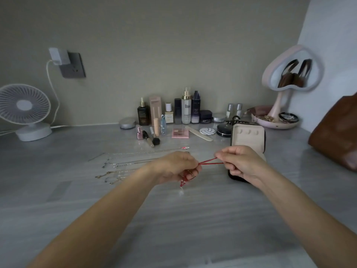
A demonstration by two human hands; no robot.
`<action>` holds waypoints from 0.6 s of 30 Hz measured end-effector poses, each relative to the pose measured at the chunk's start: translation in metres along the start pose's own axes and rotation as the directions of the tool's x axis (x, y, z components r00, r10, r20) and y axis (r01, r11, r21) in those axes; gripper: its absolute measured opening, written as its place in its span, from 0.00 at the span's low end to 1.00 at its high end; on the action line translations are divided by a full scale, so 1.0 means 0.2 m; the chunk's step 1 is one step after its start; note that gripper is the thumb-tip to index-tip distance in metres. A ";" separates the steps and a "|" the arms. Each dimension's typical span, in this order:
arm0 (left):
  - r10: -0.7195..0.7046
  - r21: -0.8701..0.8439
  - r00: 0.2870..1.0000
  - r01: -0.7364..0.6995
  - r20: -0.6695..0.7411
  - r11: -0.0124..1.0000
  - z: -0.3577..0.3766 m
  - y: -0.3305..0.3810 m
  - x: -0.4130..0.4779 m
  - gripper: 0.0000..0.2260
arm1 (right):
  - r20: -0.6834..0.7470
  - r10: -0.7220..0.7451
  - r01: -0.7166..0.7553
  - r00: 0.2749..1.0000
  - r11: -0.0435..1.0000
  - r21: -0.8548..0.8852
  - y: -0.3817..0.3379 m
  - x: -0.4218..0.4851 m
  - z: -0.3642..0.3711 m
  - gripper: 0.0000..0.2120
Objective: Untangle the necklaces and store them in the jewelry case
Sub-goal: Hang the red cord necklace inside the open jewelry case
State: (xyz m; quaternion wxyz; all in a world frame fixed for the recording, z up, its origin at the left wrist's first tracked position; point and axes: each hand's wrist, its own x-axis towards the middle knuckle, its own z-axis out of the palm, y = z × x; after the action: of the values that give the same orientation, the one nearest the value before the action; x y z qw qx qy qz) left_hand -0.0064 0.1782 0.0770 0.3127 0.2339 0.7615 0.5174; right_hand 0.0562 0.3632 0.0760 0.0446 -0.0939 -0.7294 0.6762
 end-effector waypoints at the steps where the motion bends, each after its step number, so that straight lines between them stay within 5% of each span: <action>1: -0.007 0.013 1.000 0.007 0.005 1.000 0.01 0.00 0.01 0.12 | 0.006 -0.008 0.008 1.000 0.997 -0.079 0.00 -0.01 -0.02 0.02; 5: -0.031 0.018 0.999 0.032 -0.045 0.999 0.07 0.01 0.05 0.13 | 0.025 -0.129 0.126 0.991 0.883 -0.452 0.00 -0.04 -0.04 0.07; 11: 0.041 0.154 0.999 -0.038 -0.018 0.987 0.10 0.00 0.09 0.14 | 0.007 -0.262 0.236 0.965 0.856 -0.460 -0.02 -0.02 -0.07 0.04; 18: 0.044 0.031 0.998 -0.045 0.034 0.999 0.11 -0.01 0.10 0.12 | 0.049 -0.297 0.269 0.954 0.767 -0.582 -0.06 0.01 -0.11 0.07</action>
State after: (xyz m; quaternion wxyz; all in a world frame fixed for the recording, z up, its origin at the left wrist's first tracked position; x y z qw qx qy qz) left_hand -0.0047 0.2059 0.0645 0.3101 0.2643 0.7590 0.5078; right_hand 0.0573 0.3843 0.0892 0.1320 -0.0077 -0.9055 0.4033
